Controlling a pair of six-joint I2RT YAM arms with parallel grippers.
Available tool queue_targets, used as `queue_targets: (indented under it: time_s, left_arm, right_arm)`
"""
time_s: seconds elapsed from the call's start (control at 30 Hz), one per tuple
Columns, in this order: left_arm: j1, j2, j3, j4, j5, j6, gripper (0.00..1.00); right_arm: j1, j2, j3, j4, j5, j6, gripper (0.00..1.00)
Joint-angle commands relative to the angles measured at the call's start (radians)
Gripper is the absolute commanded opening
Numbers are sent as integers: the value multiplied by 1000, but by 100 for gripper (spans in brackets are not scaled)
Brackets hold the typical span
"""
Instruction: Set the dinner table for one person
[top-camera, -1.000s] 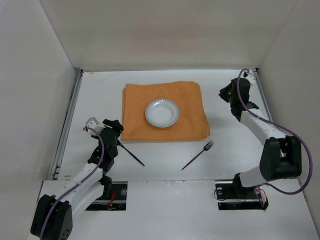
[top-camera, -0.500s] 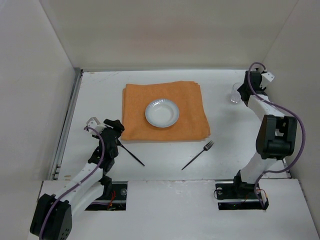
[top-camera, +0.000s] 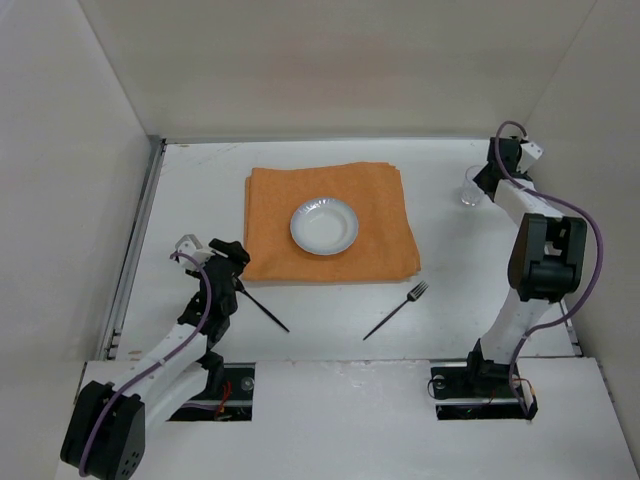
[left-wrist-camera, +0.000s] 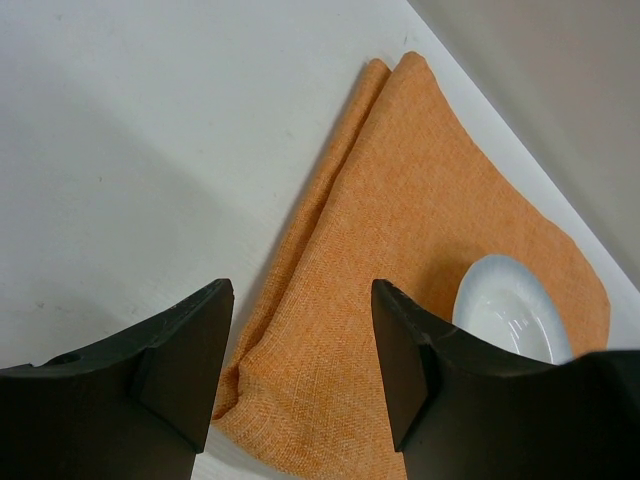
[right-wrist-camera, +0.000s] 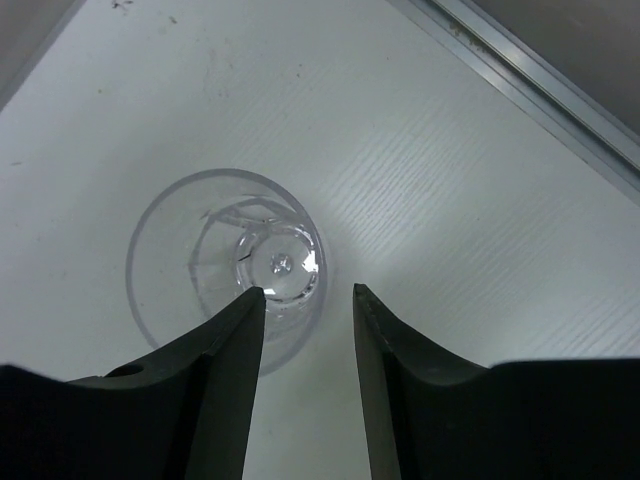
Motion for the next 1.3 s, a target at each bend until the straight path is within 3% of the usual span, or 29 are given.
queue_targets:
  time_s: [0.0, 0.1, 0.27, 0.37, 0.57, 0.73, 1.0, 1.27]
  left_arm:
    - [-8, 0, -12, 59, -13, -6, 55]
    - [3, 15, -12, 67, 3, -6, 55]
    - [3, 11, -14, 67, -3, -5, 55]
    - [1, -2, -15, 67, -5, -3, 55]
    - [-3, 34, -6, 68, 1, -8, 55]
    - [3, 46, -8, 84, 6, -6, 55]
    - [-2, 34, -11, 84, 6, -6, 55]
    - [-2, 11, -15, 79, -6, 0, 55]
  right_arm:
    - [-2, 10, -4, 5, -6, 1, 45]
    - [-2, 29, -9, 17, -19, 5, 40]
    - [-5, 34, -9, 22, -33, 19, 16]
    - [1, -35, -33, 39, 4, 12, 9]
    - [100, -199, -38, 49, 72, -74, 7]
    - [261, -233, -29, 45, 11, -87, 7]
    - [437, -93, 149, -16, -86, -103, 8]
    - [480, 81, 321, -96, -54, -153, 8]
